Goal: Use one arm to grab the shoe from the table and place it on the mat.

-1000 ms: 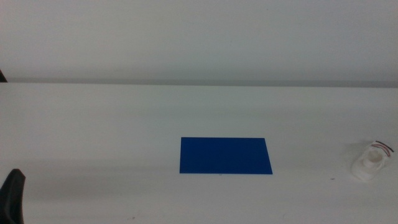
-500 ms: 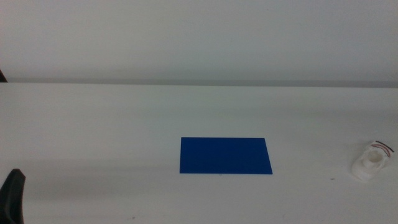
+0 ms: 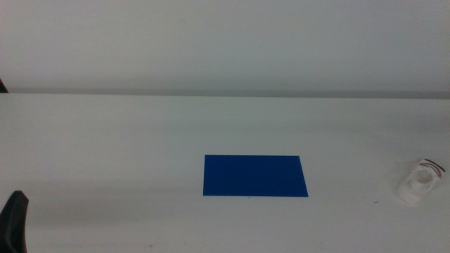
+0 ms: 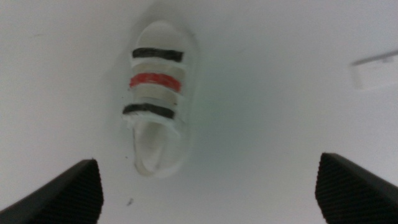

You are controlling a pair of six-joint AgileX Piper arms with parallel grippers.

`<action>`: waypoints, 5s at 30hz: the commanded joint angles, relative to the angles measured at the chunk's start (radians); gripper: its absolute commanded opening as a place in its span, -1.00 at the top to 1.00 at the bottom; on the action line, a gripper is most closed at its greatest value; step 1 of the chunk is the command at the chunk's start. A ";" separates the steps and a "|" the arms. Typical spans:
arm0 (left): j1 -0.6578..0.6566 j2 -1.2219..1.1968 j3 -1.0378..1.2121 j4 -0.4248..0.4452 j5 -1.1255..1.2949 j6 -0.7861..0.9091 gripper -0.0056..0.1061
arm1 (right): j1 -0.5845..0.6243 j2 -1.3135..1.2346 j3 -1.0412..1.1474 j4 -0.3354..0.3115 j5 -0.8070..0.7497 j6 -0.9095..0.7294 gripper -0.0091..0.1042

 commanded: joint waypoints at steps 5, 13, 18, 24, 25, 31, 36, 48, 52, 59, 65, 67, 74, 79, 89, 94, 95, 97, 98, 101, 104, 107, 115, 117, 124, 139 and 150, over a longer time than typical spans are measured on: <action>0.002 -0.041 0.043 0.000 -0.017 -0.006 -0.78 | -0.003 0.181 -0.098 0.068 0.008 -0.033 -0.72; 0.002 -0.041 0.043 0.000 -0.017 -0.006 -0.78 | -0.001 0.288 -0.130 0.098 -0.102 -0.033 -0.71; 0.002 -0.041 0.043 0.000 -0.017 -0.006 -0.78 | 0.003 0.334 -0.130 0.130 -0.133 -0.033 -0.61; 0.002 -0.041 0.043 0.000 -0.017 -0.006 -0.78 | 0.044 0.376 -0.130 0.135 -0.151 -0.038 -0.59; 0.002 -0.041 0.043 0.000 -0.017 -0.006 -0.78 | 0.050 0.383 -0.130 0.137 -0.155 -0.038 -0.59; 0.002 -0.041 0.043 0.000 -0.017 -0.006 -0.78 | 0.070 0.426 -0.130 0.148 -0.171 -0.036 -0.57; 0.002 -0.041 0.043 0.000 -0.017 -0.006 -0.78 | 0.070 0.452 -0.130 0.150 -0.171 -0.036 -0.35; 0.002 -0.041 0.043 0.000 -0.017 -0.006 -0.78 | 0.205 0.368 -0.261 0.117 0.025 0.040 0.77; 0.002 -0.041 0.043 0.000 -0.017 -0.006 -0.78 | 0.354 0.377 -0.335 0.118 0.036 0.170 0.76; 0.002 -0.041 0.043 0.000 -0.017 -0.006 -0.78 | 0.635 0.490 -0.460 0.120 0.030 0.400 0.76; 0.002 -0.041 0.043 0.000 -0.017 -0.006 -0.78 | 0.769 0.599 -0.580 0.113 0.080 0.504 0.76; 0.002 -0.041 0.043 0.000 -0.017 -0.006 -0.78 | 0.787 0.623 -0.593 0.118 0.088 0.542 0.74; 0.002 -0.041 0.043 0.000 -0.017 -0.006 -0.78 | 0.809 0.643 -0.595 0.094 0.055 0.579 0.74; 0.002 -0.041 0.043 0.000 -0.017 -0.006 -0.78 | 0.809 0.644 -0.597 0.094 0.033 0.472 0.74; 0.002 -0.041 0.043 0.000 -0.017 -0.006 -0.78 | 0.818 0.644 -0.610 0.094 0.147 -0.708 0.74; 0.002 -0.041 0.043 0.000 -0.017 -0.006 -0.78 | 0.818 0.644 -0.610 0.074 0.140 -1.080 0.74; 0.002 -0.041 0.043 0.000 -0.017 -0.006 -0.78 | 0.818 0.644 -0.610 0.082 0.140 -1.179 0.74; 0.002 -0.041 0.043 0.000 -0.017 -0.006 -0.78 | 0.818 0.644 -0.610 0.105 0.140 -1.437 0.74; 0.002 -0.041 0.043 0.000 -0.017 -0.006 -0.78 | 0.818 0.644 -0.610 0.121 0.138 -1.499 0.74; 0.002 -0.041 0.043 0.000 -0.017 -0.006 -0.78 | 0.818 0.647 -0.610 0.143 0.092 -1.506 0.75; 0.002 -0.041 0.043 0.000 -0.017 -0.006 -0.78 | 0.813 0.647 -0.610 0.145 0.062 -1.502 0.75; 0.002 -0.041 0.043 0.000 -0.017 -0.006 -0.78 | 0.809 0.647 -0.610 0.145 0.045 -1.502 0.79; 0.002 -0.041 0.043 0.000 -0.017 -0.006 -0.78 | 0.809 0.673 -0.610 0.147 0.042 -1.502 0.88; 0.002 -0.041 0.043 0.000 -0.017 -0.006 -0.78 | 0.809 0.679 -0.610 0.147 0.042 -1.502 0.88; 0.002 -0.041 0.043 0.000 -0.017 -0.006 -0.78 | 0.809 0.704 -0.610 0.147 0.036 -1.501 0.86; 0.002 -0.041 0.043 0.000 -0.017 -0.006 -0.78 | 0.809 0.711 -0.618 0.171 0.031 -1.486 -0.41; 0.002 -0.041 0.043 0.000 -0.017 -0.006 -0.78 | 0.805 0.351 -0.666 0.152 0.099 -1.156 -0.80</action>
